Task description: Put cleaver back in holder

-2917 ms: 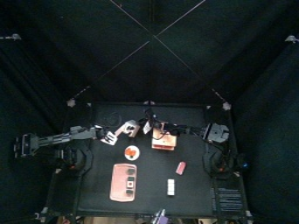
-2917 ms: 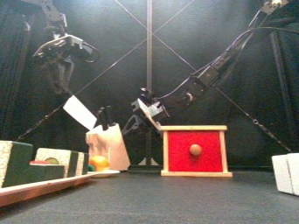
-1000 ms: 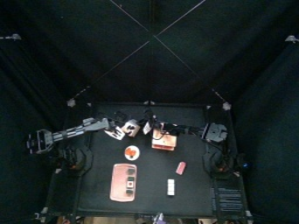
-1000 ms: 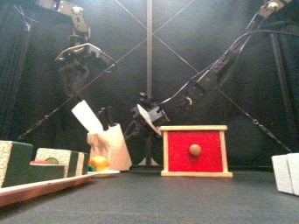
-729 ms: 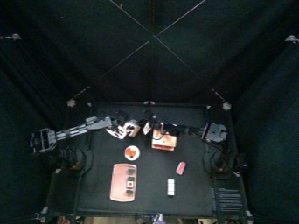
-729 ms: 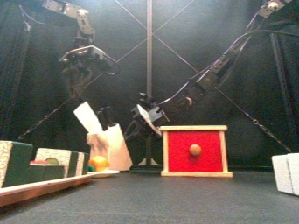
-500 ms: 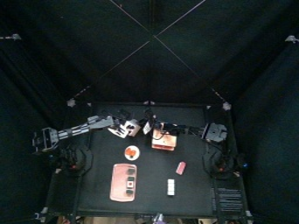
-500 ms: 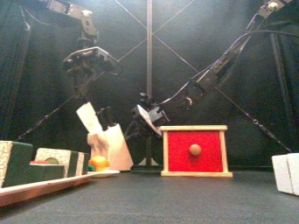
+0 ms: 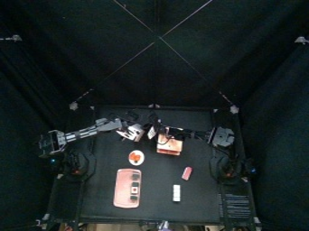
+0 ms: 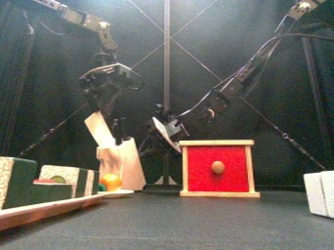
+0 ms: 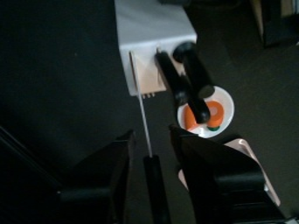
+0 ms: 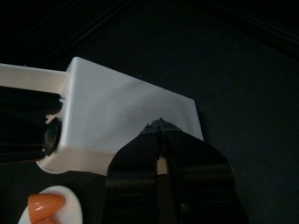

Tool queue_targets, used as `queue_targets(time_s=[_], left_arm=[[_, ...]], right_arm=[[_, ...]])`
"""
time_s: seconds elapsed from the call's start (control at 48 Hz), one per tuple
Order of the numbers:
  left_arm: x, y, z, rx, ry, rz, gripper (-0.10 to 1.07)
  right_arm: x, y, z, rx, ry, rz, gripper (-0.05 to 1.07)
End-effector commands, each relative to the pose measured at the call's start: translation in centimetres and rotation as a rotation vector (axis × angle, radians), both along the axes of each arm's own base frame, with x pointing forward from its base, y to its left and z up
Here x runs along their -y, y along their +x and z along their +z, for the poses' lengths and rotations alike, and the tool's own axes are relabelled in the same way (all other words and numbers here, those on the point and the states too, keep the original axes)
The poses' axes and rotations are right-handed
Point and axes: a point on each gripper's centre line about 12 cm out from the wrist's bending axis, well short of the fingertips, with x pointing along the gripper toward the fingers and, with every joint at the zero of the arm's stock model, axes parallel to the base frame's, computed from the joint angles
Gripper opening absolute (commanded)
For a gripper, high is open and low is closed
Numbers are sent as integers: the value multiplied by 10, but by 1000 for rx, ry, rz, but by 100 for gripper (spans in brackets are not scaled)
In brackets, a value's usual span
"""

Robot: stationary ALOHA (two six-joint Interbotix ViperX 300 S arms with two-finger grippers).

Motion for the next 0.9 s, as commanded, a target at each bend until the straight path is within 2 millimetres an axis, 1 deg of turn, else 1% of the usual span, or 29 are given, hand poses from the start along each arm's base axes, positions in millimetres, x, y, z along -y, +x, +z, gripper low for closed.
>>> queue_targets(time_s=[0.0,0.042,0.271,0.396,0.5,0.708,0.875], left_arm=[[-3,3,11,39,21,1,85],[-3,2,12,40,23,4,86],[-3,-1,12,34,38,2,86],[-4,-1,15,42,43,3,86],[-3,-2,21,58,53,3,86],[1,-11,34,91,71,1,86],[5,-18,48,131,91,0,86]], right_arm=[[-2,3,14,30,-15,8,35],[-2,3,14,29,-13,7,35],[-3,3,15,32,-14,9,35],[-3,3,14,29,-13,8,35],[-3,3,14,29,-13,8,35],[-3,3,14,31,-14,8,35],[-3,3,14,29,-13,8,35]])
